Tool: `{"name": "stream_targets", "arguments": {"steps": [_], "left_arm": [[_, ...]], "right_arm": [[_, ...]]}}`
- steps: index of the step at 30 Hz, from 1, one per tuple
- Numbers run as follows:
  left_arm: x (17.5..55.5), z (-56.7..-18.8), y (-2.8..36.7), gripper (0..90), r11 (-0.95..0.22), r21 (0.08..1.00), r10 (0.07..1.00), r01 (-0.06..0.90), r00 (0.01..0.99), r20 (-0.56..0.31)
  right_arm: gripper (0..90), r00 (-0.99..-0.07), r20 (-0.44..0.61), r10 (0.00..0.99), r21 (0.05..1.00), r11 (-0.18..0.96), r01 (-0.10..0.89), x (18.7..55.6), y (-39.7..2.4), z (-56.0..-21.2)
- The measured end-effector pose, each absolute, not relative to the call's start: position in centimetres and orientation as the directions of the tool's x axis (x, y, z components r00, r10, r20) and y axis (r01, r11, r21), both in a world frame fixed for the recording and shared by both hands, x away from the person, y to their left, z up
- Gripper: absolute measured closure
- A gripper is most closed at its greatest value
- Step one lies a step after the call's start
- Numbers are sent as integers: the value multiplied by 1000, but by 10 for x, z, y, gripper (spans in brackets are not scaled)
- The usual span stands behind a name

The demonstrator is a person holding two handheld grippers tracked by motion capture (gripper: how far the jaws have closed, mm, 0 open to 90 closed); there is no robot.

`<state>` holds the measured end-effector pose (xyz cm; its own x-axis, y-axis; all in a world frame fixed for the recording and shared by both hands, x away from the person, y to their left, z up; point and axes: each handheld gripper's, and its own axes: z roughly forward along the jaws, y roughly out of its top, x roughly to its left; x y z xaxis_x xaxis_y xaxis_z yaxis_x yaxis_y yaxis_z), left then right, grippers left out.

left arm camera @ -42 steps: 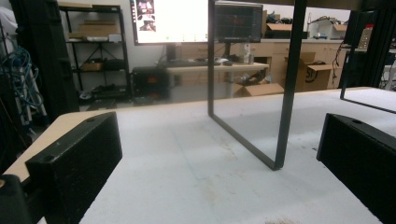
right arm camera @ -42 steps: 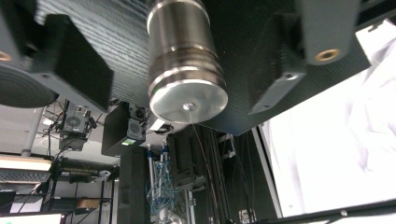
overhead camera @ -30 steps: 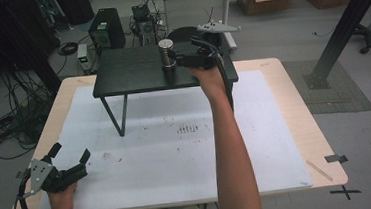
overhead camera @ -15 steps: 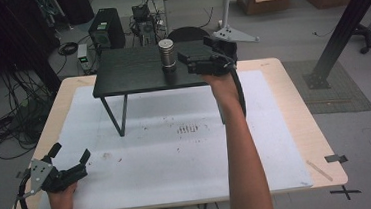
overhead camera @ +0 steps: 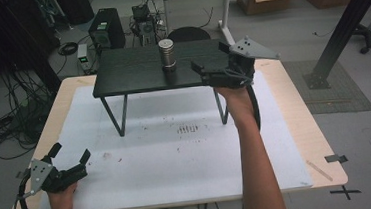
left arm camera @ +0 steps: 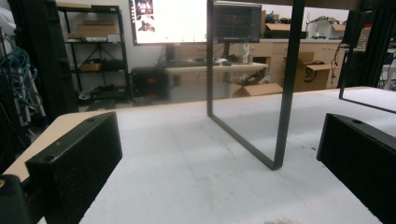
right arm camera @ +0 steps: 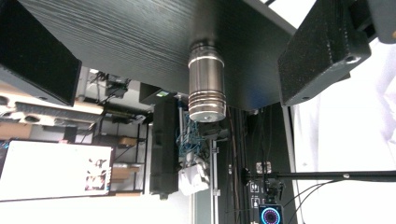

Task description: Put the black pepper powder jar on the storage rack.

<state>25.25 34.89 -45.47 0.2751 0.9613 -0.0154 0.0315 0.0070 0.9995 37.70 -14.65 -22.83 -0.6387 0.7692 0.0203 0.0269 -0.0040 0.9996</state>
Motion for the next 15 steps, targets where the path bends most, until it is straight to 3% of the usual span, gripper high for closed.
{"name": "stream_targets", "arguments": {"steps": [15], "left_arm": [[253,-455,349,4,7,999,960,32,279,-16]], "right_arm": [[0,-589,3,808,999,-26,-30,331,-176,-259]]}}
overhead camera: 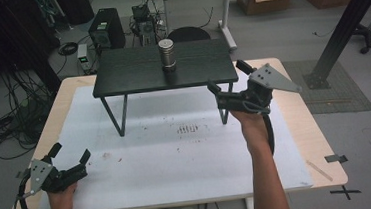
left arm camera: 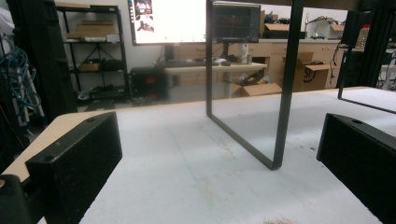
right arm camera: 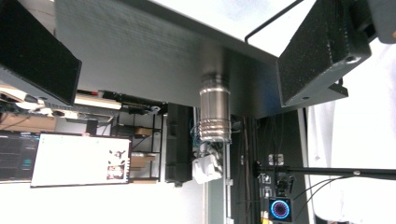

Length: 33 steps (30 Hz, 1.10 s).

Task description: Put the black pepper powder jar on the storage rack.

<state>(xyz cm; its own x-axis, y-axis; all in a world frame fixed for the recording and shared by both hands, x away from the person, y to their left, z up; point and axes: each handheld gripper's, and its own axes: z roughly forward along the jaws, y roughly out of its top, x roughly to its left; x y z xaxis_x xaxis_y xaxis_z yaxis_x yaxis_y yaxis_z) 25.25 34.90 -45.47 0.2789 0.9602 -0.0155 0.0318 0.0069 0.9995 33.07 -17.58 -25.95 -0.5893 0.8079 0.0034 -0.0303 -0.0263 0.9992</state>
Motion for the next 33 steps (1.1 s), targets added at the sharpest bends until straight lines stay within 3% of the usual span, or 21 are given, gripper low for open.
{"name": "stream_targets", "arguments": {"steps": [19,33], "left_arm": [[253,-455,349,4,3,999,961,34,278,-12],[253,-455,348,3,3,1000,961,31,277,-12]], "right_arm": [[0,-499,20,866,996,-64,-70,293,-220,-293],[0,-451,54,891,997,-77,-31,276,-240,-333]]}}
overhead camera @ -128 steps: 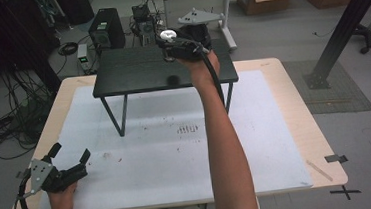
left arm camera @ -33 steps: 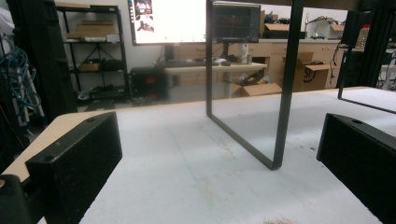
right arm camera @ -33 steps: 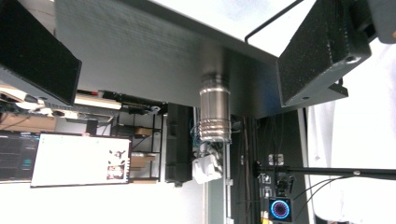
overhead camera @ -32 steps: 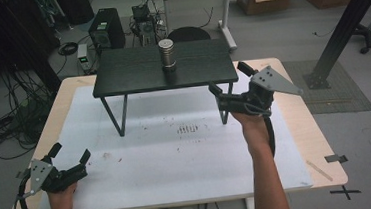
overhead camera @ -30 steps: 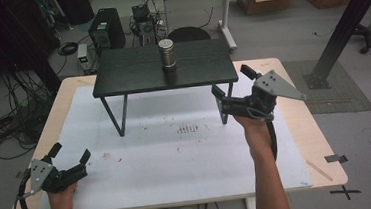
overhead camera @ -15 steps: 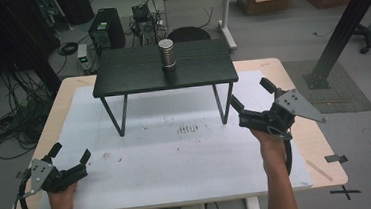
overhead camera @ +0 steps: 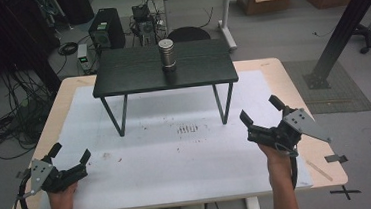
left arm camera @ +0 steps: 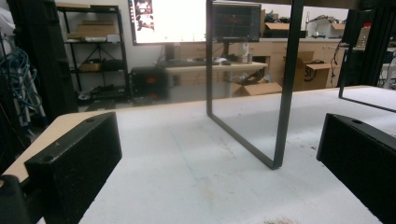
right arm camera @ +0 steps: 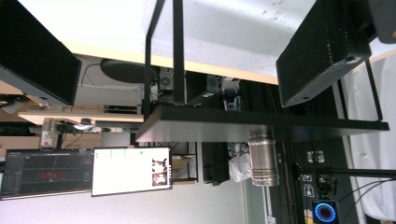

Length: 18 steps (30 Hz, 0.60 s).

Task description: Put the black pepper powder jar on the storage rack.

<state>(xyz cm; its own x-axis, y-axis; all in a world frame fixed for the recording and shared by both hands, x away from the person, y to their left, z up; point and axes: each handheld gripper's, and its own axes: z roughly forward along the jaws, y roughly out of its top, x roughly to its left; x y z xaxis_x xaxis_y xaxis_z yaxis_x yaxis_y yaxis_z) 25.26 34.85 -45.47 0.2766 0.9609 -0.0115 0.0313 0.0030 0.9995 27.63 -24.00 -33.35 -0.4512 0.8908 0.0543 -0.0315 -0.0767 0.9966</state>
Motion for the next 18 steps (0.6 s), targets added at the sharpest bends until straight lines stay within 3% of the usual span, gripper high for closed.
{"name": "stream_targets", "arguments": {"steps": [18], "left_arm": [[252,-455,348,2,2,1000,961,30,276,-11]], "right_arm": [[0,-373,82,924,997,-79,22,263,-256,-390]]}}
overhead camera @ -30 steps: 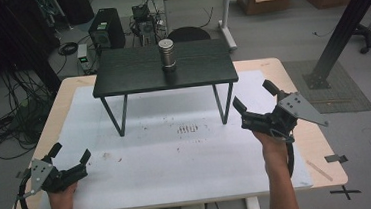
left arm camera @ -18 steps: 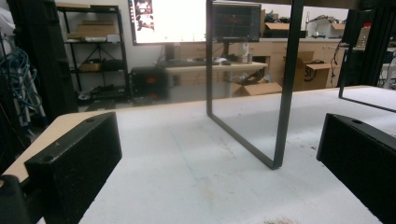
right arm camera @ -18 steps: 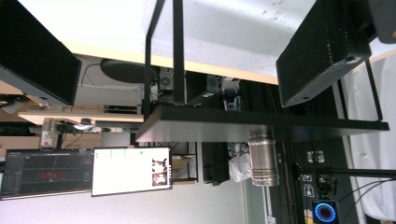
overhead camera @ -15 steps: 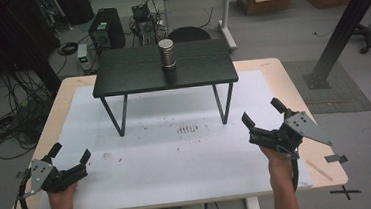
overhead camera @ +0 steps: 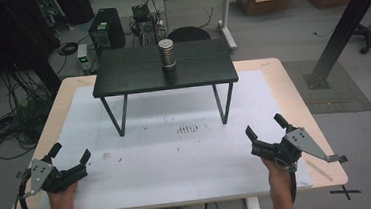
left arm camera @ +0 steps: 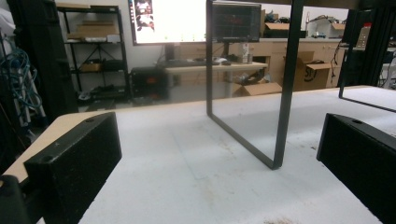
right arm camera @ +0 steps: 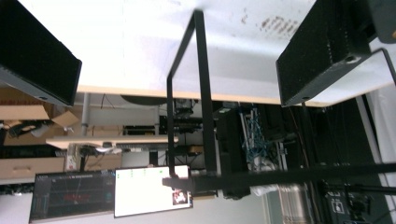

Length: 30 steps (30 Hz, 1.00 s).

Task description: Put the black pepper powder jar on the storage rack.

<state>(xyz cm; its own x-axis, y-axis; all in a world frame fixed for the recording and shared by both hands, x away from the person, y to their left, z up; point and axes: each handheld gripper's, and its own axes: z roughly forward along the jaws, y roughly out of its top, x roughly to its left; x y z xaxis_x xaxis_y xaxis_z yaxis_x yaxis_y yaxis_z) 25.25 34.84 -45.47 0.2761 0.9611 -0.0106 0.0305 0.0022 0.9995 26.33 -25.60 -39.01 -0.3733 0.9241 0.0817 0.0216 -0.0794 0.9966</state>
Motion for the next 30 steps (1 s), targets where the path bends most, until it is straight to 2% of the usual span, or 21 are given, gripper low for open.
{"name": "stream_targets", "arguments": {"steps": [30], "left_arm": [[253,-455,348,2,1,999,961,32,275,-9]], "right_arm": [[0,-302,40,953,998,-26,51,259,-245,-449]]}}
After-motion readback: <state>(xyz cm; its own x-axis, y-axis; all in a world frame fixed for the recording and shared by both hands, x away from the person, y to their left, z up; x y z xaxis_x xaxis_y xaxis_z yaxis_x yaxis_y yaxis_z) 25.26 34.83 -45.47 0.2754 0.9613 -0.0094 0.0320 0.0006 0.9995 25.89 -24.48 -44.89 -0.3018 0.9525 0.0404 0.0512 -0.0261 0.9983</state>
